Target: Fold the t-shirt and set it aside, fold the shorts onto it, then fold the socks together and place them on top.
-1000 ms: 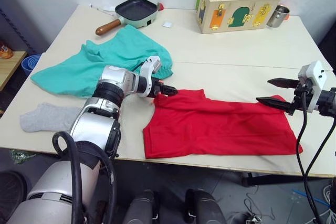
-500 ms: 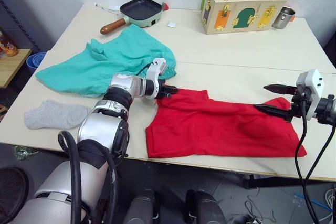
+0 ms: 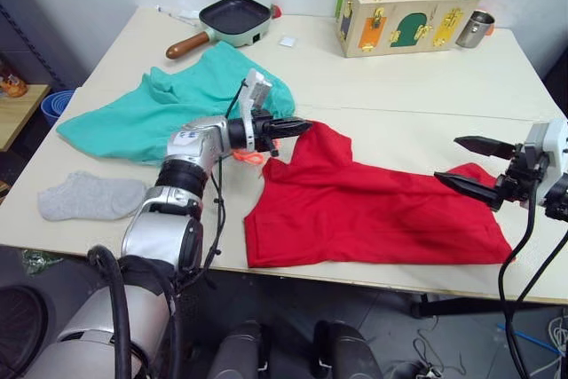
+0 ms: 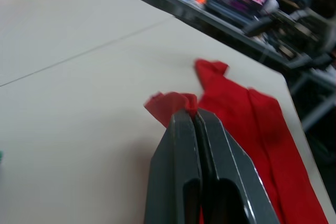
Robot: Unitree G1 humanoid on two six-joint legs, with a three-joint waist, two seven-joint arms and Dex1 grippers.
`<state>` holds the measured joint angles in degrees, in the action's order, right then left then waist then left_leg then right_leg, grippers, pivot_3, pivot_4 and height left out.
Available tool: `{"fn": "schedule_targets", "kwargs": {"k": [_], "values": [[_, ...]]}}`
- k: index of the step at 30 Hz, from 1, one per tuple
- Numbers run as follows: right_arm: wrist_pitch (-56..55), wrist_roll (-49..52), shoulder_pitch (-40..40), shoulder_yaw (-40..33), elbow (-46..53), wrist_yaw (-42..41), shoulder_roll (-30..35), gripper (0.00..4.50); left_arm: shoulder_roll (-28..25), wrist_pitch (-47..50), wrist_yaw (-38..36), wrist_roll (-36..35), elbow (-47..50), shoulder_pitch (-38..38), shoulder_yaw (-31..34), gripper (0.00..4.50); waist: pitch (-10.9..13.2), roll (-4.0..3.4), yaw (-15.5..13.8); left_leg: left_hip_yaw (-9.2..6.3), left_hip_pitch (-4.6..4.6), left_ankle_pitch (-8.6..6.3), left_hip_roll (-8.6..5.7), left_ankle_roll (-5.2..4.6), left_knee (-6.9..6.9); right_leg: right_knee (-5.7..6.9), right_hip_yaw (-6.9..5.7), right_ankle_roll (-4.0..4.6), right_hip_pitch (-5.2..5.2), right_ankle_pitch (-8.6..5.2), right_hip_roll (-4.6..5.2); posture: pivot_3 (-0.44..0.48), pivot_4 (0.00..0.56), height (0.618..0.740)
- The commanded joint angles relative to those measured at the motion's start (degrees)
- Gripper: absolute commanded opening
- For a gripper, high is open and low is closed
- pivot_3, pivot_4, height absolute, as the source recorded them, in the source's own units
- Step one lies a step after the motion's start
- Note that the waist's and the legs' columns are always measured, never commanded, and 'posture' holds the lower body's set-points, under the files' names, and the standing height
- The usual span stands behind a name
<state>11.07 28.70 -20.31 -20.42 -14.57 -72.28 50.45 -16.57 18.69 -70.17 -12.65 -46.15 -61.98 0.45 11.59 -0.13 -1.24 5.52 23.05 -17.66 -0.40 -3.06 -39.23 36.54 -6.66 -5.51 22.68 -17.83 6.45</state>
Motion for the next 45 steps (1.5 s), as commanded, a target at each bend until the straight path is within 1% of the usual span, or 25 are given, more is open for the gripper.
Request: {"fn": "schedule_targets", "kwargs": {"k": [1,3,5,7,9,12,15,21,30,32,34,36,38,41,43,45], "values": [[0.23,1.19,1.09,-2.25,1.68,0.41,1.20,4.50,-2.75,-9.53,-6.29,2.69,11.39,7.08,-5.48,0.02,0.00,0.00,0.02,0.00,0.00,0.00,0.00,0.00,-0.01,0.01,0.03,0.00,0.00,0.00,0.01,0.000,0.150,0.740],[0.28,1.11,1.61,-2.27,1.57,0.56,1.20,4.50,-3.44,-12.03,-7.69,2.28,14.65,9.83,-6.45,0.02,0.00,0.00,-0.01,-0.03,0.02,0.00,0.01,0.00,-0.02,0.01,0.19,0.00,0.00,0.00,0.03,0.000,0.150,0.740],[0.21,0.78,2.33,-2.13,1.17,0.62,1.29,4.50,-4.20,-16.90,-8.11,3.58,17.58,12.96,-8.15,0.02,0.00,0.00,-0.22,-0.04,0.03,0.02,0.01,-0.03,-0.07,0.02,0.27,0.00,-0.01,0.00,0.06,0.000,0.150,0.740],[0.02,0.49,3.09,-2.09,0.86,0.64,1.28,4.50,-4.64,-22.25,-7.34,5.30,19.15,15.22,-9.63,0.02,0.00,0.01,-0.28,-0.11,0.04,0.02,0.01,-0.05,-0.12,-0.01,0.24,0.00,-0.08,0.00,0.14,0.000,0.150,0.740],[-0.02,0.40,3.64,-2.08,0.87,0.75,1.26,4.50,-4.65,-25.57,-6.88,5.78,20.08,16.44,-10.39,0.02,-0.01,0.01,-0.31,-0.14,0.03,0.01,0.01,-0.06,-0.12,-0.03,0.22,0.01,-0.12,0.01,0.19,0.000,0.150,0.740],[0.38,0.48,4.57,-2.09,1.24,0.98,1.31,4.50,-4.56,-27.63,-6.79,5.67,22.24,18.05,-11.39,0.02,-0.01,0.01,-0.15,-0.14,0.03,0.01,0.01,-0.06,-0.12,-0.03,0.21,0.00,-0.12,0.01,0.20,0.000,0.150,0.740],[0.62,0.28,5.81,-2.08,1.38,0.87,1.59,4.50,-6.38,-30.76,-8.18,7.01,23.28,19.50,-13.17,0.02,-0.01,0.01,-0.13,-0.14,0.02,0.01,0.04,-0.06,-0.13,-0.02,0.21,0.00,-0.12,0.01,0.19,0.000,0.150,0.740],[-0.55,-0.66,7.53,-2.64,-0.18,0.57,2.99,4.50,-9.73,-31.16,-9.05,5.71,27.46,21.86,-13.36,0.02,-0.01,0.01,-0.08,-0.13,0.01,0.01,0.04,-0.07,-0.13,-0.02,0.22,0.00,-0.12,0.01,0.20,0.000,0.150,0.740],[-1.46,-1.94,8.20,-2.46,-2.34,0.90,3.67,4.50,-12.91,-21.73,-10.97,0.99,39.10,26.59,-13.75,0.02,-0.02,-0.01,-0.07,-0.17,0.00,0.02,0.06,-0.07,-0.14,-0.03,0.22,0.00,-0.17,0.01,0.22,0.000,0.150,0.740],[-1.72,-2.23,8.15,-2.65,-2.75,1.17,3.71,4.50,-13.87,-20.90,-11.18,0.74,40.79,27.92,-13.70,0.02,-0.02,-0.01,-0.06,-0.17,-0.02,0.02,0.06,-0.07,-0.14,-0.03,0.23,0.01,-0.18,0.01,0.23,0.000,0.150,0.740],[-2.55,-2.94,7.68,-2.82,-4.17,1.78,4.02,4.50,-15.40,-22.36,-10.84,2.28,40.95,29.55,-14.13,0.02,-0.02,-0.01,-0.04,-0.16,-0.02,0.02,0.07,-0.07,-0.14,-0.03,0.24,0.01,-0.18,0.01,0.23,0.000,0.150,0.740],[-2.97,-3.50,7.00,-3.14,-5.63,3.68,3.75,4.50,-15.57,-22.98,-9.46,3.59,39.99,30.63,-14.74,0.02,-0.02,-0.01,-0.02,-0.16,-0.05,0.02,0.07,-0.07,-0.14,-0.04,0.25,0.01,-0.20,0.01,0.24,0.000,0.150,0.740],[-3.88,-3.99,6.18,-3.47,-6.89,6.00,3.15,4.50,-14.62,-19.35,-7.53,2.53,40.08,31.36,-14.46,0.02,-0.02,-0.01,-0.08,-0.16,-0.07,0.02,0.07,-0.07,-0.14,-0.04,0.25,0.01,-0.21,0.01,0.24,0.000,0.150,0.740],[-1.98,-3.14,5.44,-3.81,-7.46,7.79,2.84,4.50,-14.97,-16.94,-5.78,2.48,41.52,33.06,-14.02,0.62,-0.02,-0.01,-0.04,-0.16,-0.06,0.02,0.07,-0.08,-0.15,-0.04,0.26,0.01,-0.21,0.01,0.28,0.000,0.150,0.740],[0.26,-2.05,5.52,-3.62,-6.43,7.36,3.00,4.50,-15.12,-16.12,-3.82,1.49,43.30,34.35,-12.32,1.23,-0.02,-0.01,-0.02,-0.18,-0.06,0.02,0.08,-0.07,-0.13,-0.04,0.26,0.01,-0.21,0.01,0.28,0.000,0.150,0.740],[2.43,-0.83,5.51,-3.28,-4.83,6.02,3.15,4.50,-15.23,-11.02,-1.50,-2.54,46.30,35.63,-8.89,1.86,-0.02,-0.01,0.00,-0.18,-0.06,0.02,0.11,-0.07,-0.12,-0.04,0.26,0.01,-0.20,0.01,0.28,0.000,0.150,0.740]]}}
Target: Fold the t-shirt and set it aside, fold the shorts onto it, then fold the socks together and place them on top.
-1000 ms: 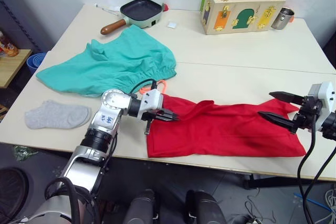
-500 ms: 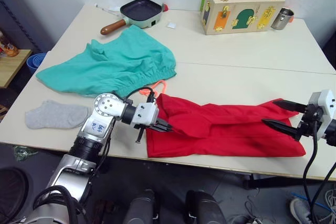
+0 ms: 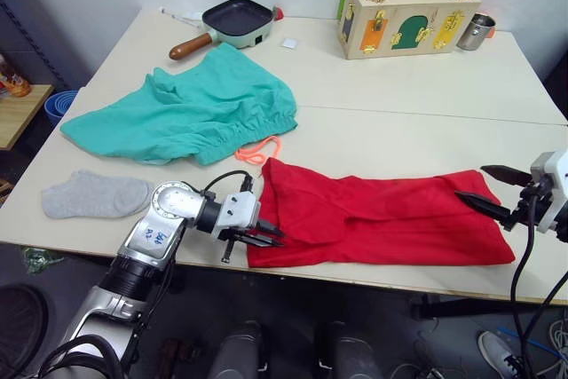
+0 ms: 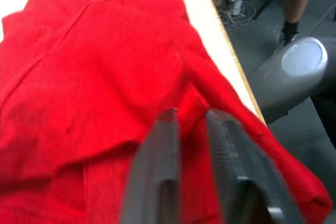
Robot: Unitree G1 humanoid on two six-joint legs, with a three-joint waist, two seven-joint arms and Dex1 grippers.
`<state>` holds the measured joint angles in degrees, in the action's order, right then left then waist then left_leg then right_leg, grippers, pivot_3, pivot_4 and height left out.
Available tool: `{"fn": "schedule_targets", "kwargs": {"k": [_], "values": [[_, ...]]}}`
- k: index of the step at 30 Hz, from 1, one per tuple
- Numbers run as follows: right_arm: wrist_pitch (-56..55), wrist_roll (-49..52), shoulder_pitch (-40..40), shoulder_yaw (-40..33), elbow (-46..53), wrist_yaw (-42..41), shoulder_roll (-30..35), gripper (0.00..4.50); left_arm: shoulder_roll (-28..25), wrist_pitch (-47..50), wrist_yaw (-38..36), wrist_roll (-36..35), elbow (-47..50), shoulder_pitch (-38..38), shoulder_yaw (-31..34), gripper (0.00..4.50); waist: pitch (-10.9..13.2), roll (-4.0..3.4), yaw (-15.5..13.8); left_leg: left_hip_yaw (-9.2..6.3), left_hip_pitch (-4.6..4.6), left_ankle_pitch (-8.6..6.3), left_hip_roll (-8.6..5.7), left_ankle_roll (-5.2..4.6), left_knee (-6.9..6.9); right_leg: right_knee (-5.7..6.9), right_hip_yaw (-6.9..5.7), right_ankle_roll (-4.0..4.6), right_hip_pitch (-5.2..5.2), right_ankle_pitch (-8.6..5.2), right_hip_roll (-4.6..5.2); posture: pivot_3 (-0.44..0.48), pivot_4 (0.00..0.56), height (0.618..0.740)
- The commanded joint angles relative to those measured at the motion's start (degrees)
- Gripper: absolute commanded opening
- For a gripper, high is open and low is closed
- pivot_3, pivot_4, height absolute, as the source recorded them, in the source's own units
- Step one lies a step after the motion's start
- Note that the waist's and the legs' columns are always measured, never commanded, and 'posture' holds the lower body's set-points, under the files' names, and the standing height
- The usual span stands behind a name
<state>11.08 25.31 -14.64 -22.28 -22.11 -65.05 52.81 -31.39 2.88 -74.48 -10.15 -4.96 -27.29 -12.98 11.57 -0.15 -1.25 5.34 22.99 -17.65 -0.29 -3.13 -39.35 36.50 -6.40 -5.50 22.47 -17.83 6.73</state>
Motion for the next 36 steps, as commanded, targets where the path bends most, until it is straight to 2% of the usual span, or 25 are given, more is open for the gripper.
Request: {"fn": "schedule_targets", "kwargs": {"k": [1,5,10,13,18,21,22,24,27,29,36], "values": [[3.02,3.00,-0.26,-1.27,3.51,-1.86,0.86,4.50,-0.64,8.08,3.69,-7.59,6.82,1.52,6.35,2.17,0.00,0.00,0.03,0.00,0.00,0.00,0.00,0.00,0.00,0.00,0.01,0.00,0.00,0.00,0.02,0.000,0.150,0.740],[1.22,2.91,-2.75,-0.37,5.77,-2.54,0.17,4.50,-2.26,19.80,7.99,-16.67,12.20,2.97,14.07,3.36,0.00,0.00,0.14,-0.02,-0.02,0.00,0.01,0.00,0.00,0.01,0.05,0.00,-0.01,0.00,0.04,0.000,0.150,0.740],[4.40,3.66,-6.50,3.61,9.05,-3.97,-1.07,4.50,-1.07,22.20,15.08,-17.36,12.42,1.51,17.15,3.36,-0.01,-0.02,0.21,-0.01,-0.08,0.00,0.01,0.01,0.01,0.01,0.05,0.00,-0.05,0.00,0.04,0.000,0.150,0.740],[5.52,4.36,-8.59,5.48,11.06,-3.23,-3.59,3.87,0.84,20.12,17.55,-15.31,11.74,0.07,15.52,2.74,-0.02,-0.01,-0.12,-0.01,-0.07,0.00,0.01,0.01,0.00,0.00,0.05,0.01,-0.06,0.00,0.02,0.000,0.150,0.740],[0.92,-2.01,-6.44,14.07,19.38,2.64,-11.75,2.16,8.20,15.49,24.76,-6.32,5.63,-2.90,7.11,1.16,-0.09,0.11,-0.33,-0.01,-0.05,-0.01,-0.03,0.02,0.01,-0.01,0.03,0.01,-0.06,0.01,-0.05,0.000,0.150,0.740],[-0.94,-6.66,-4.69,17.09,21.51,6.97,-14.09,1.12,12.39,15.15,29.69,-2.99,1.80,-4.75,5.12,0.23,-0.10,0.12,-0.30,0.01,0.03,-0.01,-0.04,0.02,0.01,-0.01,0.03,0.00,0.01,0.01,-0.09,0.000,0.150,0.740],[-1.34,-7.68,-4.42,17.53,21.61,7.94,-14.31,0.76,13.20,15.11,30.61,-2.63,1.06,-5.07,5.01,0.00,-0.10,0.12,-0.24,0.01,0.05,-0.01,-0.05,0.02,0.01,0.00,0.03,0.00,0.04,0.01,-0.09,0.000,0.150,0.740],[-3.89,-11.59,-3.59,19.23,21.13,10.60,-14.58,0.11,15.45,15.73,32.20,-1.62,-0.80,-5.73,3.78,0.00,-0.10,0.12,-0.16,0.02,0.05,-0.01,-0.05,0.02,0.01,-0.01,0.04,0.00,0.05,0.01,-0.09,0.000,0.150,0.740],[-5.73,-17.16,-2.26,19.23,18.51,17.44,-15.09,0.03,17.30,16.19,35.31,2.22,-4.73,-6.29,1.04,0.00,-0.10,0.13,-0.22,0.01,0.01,0.00,-0.03,0.03,0.01,0.01,0.04,0.00,0.04,0.01,-0.08,0.000,0.150,0.740],[-6.24,-19.27,-1.55,17.11,15.40,21.58,-14.24,0.03,17.96,18.36,39.60,3.98,-7.45,-6.63,2.06,0.00,-0.11,0.14,-0.19,0.01,0.00,0.00,-0.04,0.03,0.01,0.00,0.04,0.00,0.01,0.01,-0.08,0.000,0.150,0.740],[-11.38,-20.85,-1.30,11.71,1.16,26.36,-9.42,0.03,16.79,19.37,44.86,5.51,-12.18,-7.02,5.44,0.00,-0.13,0.15,-0.03,0.06,-0.32,0.01,-0.03,0.04,0.09,-0.01,0.11,0.00,-0.23,0.01,-0.05,0.000,0.150,0.740]]}}
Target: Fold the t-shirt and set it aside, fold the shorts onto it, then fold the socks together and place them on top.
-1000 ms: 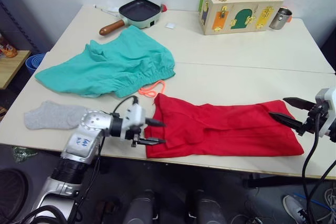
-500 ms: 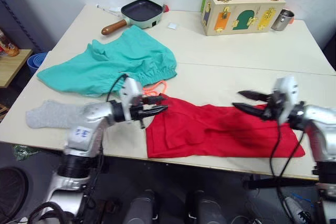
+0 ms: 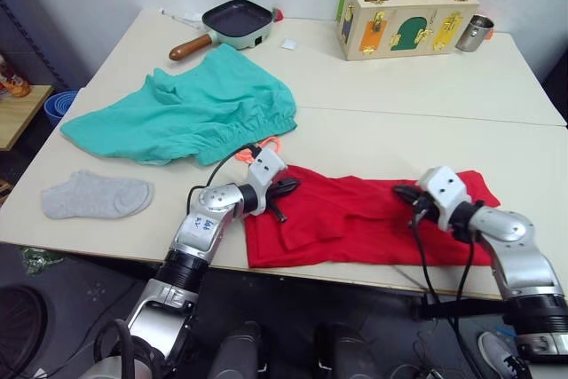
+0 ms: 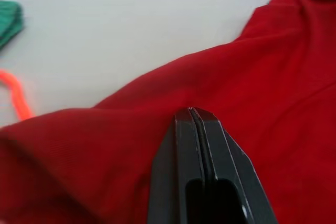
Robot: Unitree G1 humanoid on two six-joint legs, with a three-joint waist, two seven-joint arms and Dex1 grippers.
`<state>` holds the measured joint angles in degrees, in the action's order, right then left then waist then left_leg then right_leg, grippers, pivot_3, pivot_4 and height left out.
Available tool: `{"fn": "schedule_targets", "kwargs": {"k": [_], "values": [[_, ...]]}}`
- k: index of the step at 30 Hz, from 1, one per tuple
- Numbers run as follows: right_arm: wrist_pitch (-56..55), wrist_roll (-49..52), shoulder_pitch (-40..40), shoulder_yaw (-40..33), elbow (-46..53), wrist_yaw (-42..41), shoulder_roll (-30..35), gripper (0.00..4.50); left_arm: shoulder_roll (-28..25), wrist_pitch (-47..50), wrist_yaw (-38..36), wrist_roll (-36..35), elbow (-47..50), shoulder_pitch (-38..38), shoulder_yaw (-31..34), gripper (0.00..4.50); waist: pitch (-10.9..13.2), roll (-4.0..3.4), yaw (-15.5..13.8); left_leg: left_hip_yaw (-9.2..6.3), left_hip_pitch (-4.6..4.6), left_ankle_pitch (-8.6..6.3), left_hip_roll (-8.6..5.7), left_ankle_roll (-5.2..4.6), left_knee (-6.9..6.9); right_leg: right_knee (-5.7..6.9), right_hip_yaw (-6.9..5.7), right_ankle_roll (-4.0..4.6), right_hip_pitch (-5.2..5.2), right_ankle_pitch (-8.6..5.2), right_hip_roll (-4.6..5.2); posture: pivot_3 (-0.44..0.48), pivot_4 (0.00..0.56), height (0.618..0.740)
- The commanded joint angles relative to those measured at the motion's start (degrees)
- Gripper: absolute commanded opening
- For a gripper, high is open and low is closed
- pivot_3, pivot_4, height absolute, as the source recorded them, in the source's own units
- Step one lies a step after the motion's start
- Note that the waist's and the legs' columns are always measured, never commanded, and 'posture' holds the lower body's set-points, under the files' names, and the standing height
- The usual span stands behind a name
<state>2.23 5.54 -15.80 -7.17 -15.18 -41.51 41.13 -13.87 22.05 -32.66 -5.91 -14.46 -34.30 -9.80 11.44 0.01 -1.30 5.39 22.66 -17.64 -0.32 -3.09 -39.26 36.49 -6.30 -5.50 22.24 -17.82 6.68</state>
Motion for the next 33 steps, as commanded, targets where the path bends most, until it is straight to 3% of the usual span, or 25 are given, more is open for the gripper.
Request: {"fn": "schedule_targets", "kwargs": {"k": [1,3,10,18,22,25,28,33], "values": [[-3.29,-0.98,-0.68,-4.06,-8.15,3.56,2.64,0.03,-0.62,-0.46,3.83,1.26,-3.29,-0.15,2.85,0.00,0.00,0.00,0.05,0.02,-0.24,0.00,0.00,0.00,0.08,-0.07,0.02,0.00,-0.21,0.00,0.01,0.000,0.150,0.740],[-3.70,-0.26,-2.34,-5.96,-13.58,5.93,2.90,0.03,-0.18,-1.51,4.64,0.50,-4.10,-0.51,4.14,0.00,0.00,0.00,0.21,-0.02,-0.67,-0.03,0.05,0.05,0.20,-0.55,-0.01,0.00,-0.71,0.00,0.01,0.000,0.150,0.740],[-6.47,0.59,-4.83,-8.75,-25.77,7.05,5.41,0.03,0.05,-7.44,2.99,-2.67,-4.06,-0.90,7.88,0.00,0.00,0.01,0.61,-0.02,-0.67,-0.06,0.07,0.09,0.21,-0.54,-0.02,0.00,-0.70,0.00,0.02,0.000,0.150,0.740],[-7.43,10.22,-8.83,-12.43,-17.37,-3.72,6.33,0.03,-5.41,-11.02,-12.03,-8.42,2.44,1.36,8.28,0.00,0.01,-0.02,1.33,-0.01,-0.64,-0.06,0.08,0.10,0.25,-0.56,-0.02,0.00,-0.67,0.00,0.00,0.000,0.150,0.740],[-1.57,17.67,-4.84,-8.01,-1.50,-12.99,1.88,0.03,-3.63,-9.03,-15.23,-10.43,6.01,1.02,5.86,0.00,0.00,0.00,1.30,-0.08,-0.62,-0.10,0.15,0.17,0.24,-0.54,-0.06,0.00,-0.68,0.00,-0.04,0.000,0.150,0.740],[-0.11,16.52,-3.24,-5.75,2.42,-12.91,0.47,0.03,-2.78,-9.48,-15.25,-8.70,5.27,0.71,3.81,0.00,-0.01,0.00,0.82,-0.11,-0.57,-0.11,0.15,0.18,0.26,-0.49,-0.09,0.00,-0.69,0.00,-0.05,0.000,0.150,0.740],[-1.25,11.56,-0.70,-1.20,3.39,-7.56,-4.53,0.03,0.83,-8.96,-10.26,-4.26,0.80,-0.06,0.22,0.00,-0.01,0.00,0.15,-0.09,-0.53,-0.12,0.10,0.11,0.22,-0.52,-0.09,0.00,-0.68,0.00,-0.01,0.000,0.150,0.740],[-3.56,5.95,-1.23,-1.41,-5.16,1.10,-7.45,0.03,3.01,-7.05,-3.01,-0.16,-3.85,0.70,0.04,0.00,-0.01,0.00,0.03,-0.08,-0.47,-0.12,0.08,0.10,0.21,-0.52,-0.09,0.00,-0.63,0.00,0.00,0.000,0.150,0.740]]}}
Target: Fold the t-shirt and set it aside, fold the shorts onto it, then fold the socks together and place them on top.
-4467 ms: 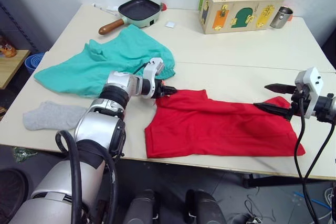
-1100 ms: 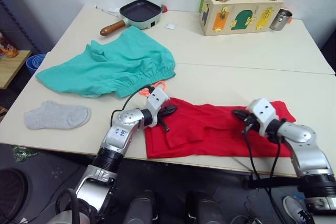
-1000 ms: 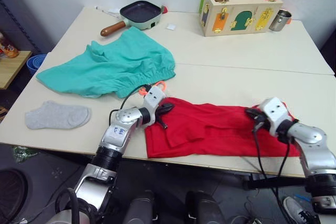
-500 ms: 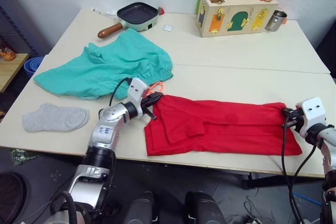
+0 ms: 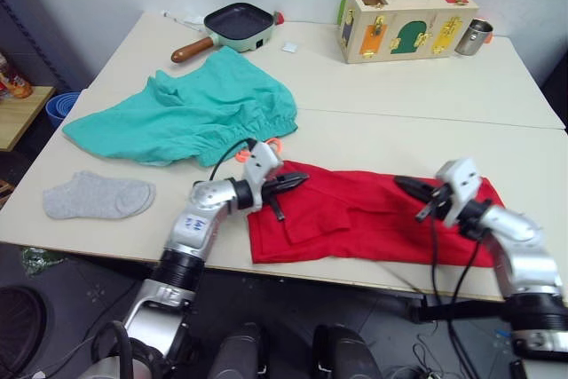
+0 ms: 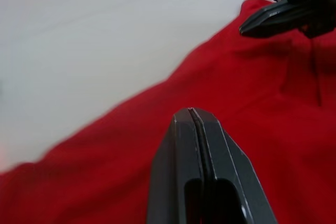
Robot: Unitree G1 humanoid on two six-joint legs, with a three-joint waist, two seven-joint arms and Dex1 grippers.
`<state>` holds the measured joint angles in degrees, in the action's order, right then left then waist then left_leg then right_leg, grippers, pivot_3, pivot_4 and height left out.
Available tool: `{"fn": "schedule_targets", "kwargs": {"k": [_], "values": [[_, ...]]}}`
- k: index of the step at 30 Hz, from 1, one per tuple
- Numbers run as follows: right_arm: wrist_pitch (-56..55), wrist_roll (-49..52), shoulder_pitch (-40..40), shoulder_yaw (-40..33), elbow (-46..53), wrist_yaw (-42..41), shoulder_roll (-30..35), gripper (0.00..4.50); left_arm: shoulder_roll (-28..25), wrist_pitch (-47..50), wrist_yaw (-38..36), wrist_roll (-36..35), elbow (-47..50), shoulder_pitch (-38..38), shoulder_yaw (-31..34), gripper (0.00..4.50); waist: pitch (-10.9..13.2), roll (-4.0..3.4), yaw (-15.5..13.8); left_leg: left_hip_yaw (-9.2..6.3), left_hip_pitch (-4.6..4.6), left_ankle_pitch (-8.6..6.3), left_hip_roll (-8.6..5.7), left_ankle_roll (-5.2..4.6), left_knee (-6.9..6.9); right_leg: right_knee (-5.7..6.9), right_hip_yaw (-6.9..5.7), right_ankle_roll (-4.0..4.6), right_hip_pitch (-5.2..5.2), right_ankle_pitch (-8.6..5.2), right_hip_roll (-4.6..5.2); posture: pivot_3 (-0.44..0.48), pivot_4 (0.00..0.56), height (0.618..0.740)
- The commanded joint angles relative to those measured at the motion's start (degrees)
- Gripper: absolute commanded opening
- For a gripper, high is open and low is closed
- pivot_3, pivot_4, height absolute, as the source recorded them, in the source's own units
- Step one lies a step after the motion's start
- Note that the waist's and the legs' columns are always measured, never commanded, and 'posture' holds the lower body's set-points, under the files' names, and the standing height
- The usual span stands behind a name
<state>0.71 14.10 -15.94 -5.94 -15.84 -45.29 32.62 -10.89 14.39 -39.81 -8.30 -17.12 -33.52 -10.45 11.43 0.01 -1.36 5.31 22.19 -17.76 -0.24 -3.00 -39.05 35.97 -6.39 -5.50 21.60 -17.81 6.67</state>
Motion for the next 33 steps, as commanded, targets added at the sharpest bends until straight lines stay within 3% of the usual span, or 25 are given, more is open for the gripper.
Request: {"fn": "schedule_targets", "kwargs": {"k": [1,5,11,19,26,28,31,33], "values": [[-3.14,-3.22,-1.95,-3.18,-7.54,6.32,1.17,0.03,-0.28,0.67,5.61,3.62,-2.17,-0.06,0.42,0.00,-0.01,0.01,0.15,0.00,-0.04,0.00,0.00,0.00,0.01,0.01,0.02,0.00,-0.02,0.00,0.00,0.000,0.150,0.740],[-6.60,-4.53,-6.58,-5.90,-19.42,10.00,4.22,0.03,-1.33,0.72,9.70,5.44,-5.91,-1.02,2.15,0.00,-0.05,0.04,0.32,0.03,-0.23,0.01,0.00,0.01,0.00,-0.08,0.06,0.00,-0.11,0.00,0.01,0.000,0.150,0.740],[-10.20,-4.53,-12.14,-8.93,-34.86,11.51,9.38,0.03,-2.45,1.54,9.18,3.61,-6.76,-1.72,5.11,0.00,-0.05,0.05,0.74,0.05,-0.27,0.00,0.01,0.02,0.03,-0.07,0.07,0.00,-0.12,0.00,0.05,0.000,0.150,0.740],[-14.74,-5.03,-18.07,-10.33,-46.35,13.83,13.79,0.03,-4.12,-1.42,5.69,-1.16,-5.87,-0.95,10.06,0.00,-0.05,0.04,1.76,0.07,-0.27,0.01,0.03,0.03,0.05,-0.08,0.06,0.00,-0.11,0.00,0.04,0.000,0.150,0.740],[-10.80,4.70,-18.53,-13.58,-36.34,-7.66,14.39,0.03,-11.10,-3.84,-7.02,-9.54,6.13,3.97,14.45,0.00,-0.04,0.02,2.91,0.09,-0.21,0.01,0.08,0.08,0.25,-0.07,0.04,0.01,-0.04,-0.01,-0.03,0.000,0.150,0.740],[-4.54,4.72,-17.98,-11.39,-31.77,-13.71,16.87,0.38,-15.00,-2.77,-12.01,-12.46,11.30,6.36,15.28,0.00,-0.03,0.00,2.85,0.06,-0.18,0.01,0.08,0.07,0.24,-0.07,0.03,0.01,-0.04,-0.01,-0.02,0.000,0.150,0.740],[2.36,1.62,-19.24,-6.26,-27.55,-20.40,21.11,1.21,-21.12,1.86,-18.28,-16.92,18.14,9.83,15.78,0.57,0.01,-0.09,2.71,0.02,-0.14,-0.02,0.08,0.08,0.27,-0.10,0.03,0.01,-0.01,-0.01,0.02,0.000,0.150,0.740],[4.28,-0.73,-22.12,-3.40,-27.93,-22.58,23.20,1.93,-23.43,2.70,-19.40,-18.39,20.67,11.49,16.70,1.20,0.01,-0.09,2.63,-0.06,-0.13,-0.05,0.07,0.09,0.26,-0.19,0.00,0.03,-0.02,-0.01,0.08,0.000,0.150,0.740]]}}
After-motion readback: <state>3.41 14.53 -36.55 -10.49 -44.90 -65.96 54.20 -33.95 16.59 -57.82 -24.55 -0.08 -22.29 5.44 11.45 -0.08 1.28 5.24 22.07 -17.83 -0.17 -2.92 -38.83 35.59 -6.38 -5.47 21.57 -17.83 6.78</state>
